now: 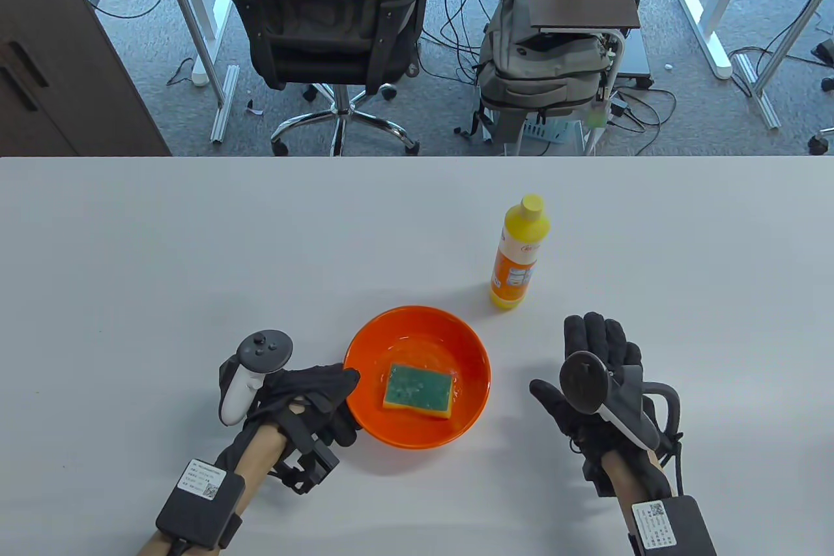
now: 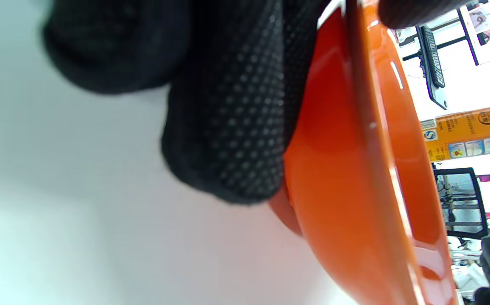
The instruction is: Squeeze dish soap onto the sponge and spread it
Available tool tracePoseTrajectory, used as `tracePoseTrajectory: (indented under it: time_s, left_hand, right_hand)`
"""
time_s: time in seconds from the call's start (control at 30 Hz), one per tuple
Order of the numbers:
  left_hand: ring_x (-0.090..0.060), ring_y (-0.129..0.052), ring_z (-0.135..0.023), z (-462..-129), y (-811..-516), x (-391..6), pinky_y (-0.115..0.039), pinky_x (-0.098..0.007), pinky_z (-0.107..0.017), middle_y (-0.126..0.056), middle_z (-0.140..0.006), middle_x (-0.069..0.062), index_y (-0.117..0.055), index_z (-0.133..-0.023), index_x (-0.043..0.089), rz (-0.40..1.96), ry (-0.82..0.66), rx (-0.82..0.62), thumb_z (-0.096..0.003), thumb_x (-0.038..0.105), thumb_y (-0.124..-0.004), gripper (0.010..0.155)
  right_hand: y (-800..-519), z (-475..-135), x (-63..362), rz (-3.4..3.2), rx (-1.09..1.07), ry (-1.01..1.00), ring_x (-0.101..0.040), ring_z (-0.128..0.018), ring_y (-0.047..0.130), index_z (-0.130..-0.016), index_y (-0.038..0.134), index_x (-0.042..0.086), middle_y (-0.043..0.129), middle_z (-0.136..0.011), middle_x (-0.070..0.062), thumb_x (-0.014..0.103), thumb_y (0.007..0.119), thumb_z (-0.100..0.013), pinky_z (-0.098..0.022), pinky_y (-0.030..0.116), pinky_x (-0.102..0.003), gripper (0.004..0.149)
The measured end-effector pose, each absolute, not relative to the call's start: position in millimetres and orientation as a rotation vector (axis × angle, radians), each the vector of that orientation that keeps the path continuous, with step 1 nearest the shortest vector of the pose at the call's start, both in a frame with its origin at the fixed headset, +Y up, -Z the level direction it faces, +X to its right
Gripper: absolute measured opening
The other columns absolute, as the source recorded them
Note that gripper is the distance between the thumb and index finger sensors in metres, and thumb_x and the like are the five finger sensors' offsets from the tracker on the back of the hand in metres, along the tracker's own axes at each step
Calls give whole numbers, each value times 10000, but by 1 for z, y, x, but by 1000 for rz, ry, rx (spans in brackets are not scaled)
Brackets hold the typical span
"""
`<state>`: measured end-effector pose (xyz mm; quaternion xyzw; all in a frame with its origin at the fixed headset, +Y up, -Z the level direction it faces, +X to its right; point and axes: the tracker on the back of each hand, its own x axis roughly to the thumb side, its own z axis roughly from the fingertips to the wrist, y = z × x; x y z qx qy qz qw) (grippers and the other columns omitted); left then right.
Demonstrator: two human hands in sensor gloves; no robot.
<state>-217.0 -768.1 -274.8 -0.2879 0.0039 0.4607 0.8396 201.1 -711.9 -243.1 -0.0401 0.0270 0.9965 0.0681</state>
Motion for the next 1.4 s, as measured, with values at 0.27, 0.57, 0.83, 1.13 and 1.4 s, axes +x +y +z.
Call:
tracePoseTrajectory:
  time_s: [0.27,0.57,0.83,1.13,1.4]
  left_hand:
    - [-361,-1013,-737,-267,-724,-232,-828,-521,-555,-828,-960,-163,-538,-1069,161,572,-49,-237,-437,588,-661,773]
    - [-369,-768,-1021,-261,-705,-248,-670,-596,-716,-588,-1131,-118,-494,-1088,245,201,4,8,-422,606,-658,775]
    - [-339,-773,-1031,-259,-697,-252,-668,-587,-733,-606,-1134,-61,-523,-1081,279,160,19,104,-414,607,-663,756]
    - [-326,-779,-1035,-254,-682,-239,-672,-587,-737,-618,-1135,-48,-528,-1080,292,196,-43,147,-410,619,-669,759]
    - [-306,-750,-1066,-243,-631,-208,-657,-587,-758,-608,-1149,-17,-521,-1086,329,482,-207,203,-405,642,-692,768]
  right_hand:
    - [-710,-278,205,2739,-262,58,-382,-1084,371,-1054,165,258,251,-1161,-73,718,689,-321,-786,405,-546,1012]
    - [-709,-334,196,2311,-410,4,-349,-1096,373,-1040,129,288,228,-1163,-29,730,769,-283,-803,403,-519,1086]
    - [-723,-366,180,2013,-442,-13,-316,-1112,402,-1047,228,350,309,-1171,37,683,899,-226,-813,383,-523,1111]
    - [-722,-367,180,1975,-495,-104,-249,-1076,633,-945,624,487,683,-1064,139,645,971,-206,-794,444,-541,831]
    - [-677,-335,179,1969,-224,-160,-226,-1064,698,-927,625,526,753,-1018,162,684,958,-220,-804,446,-582,797]
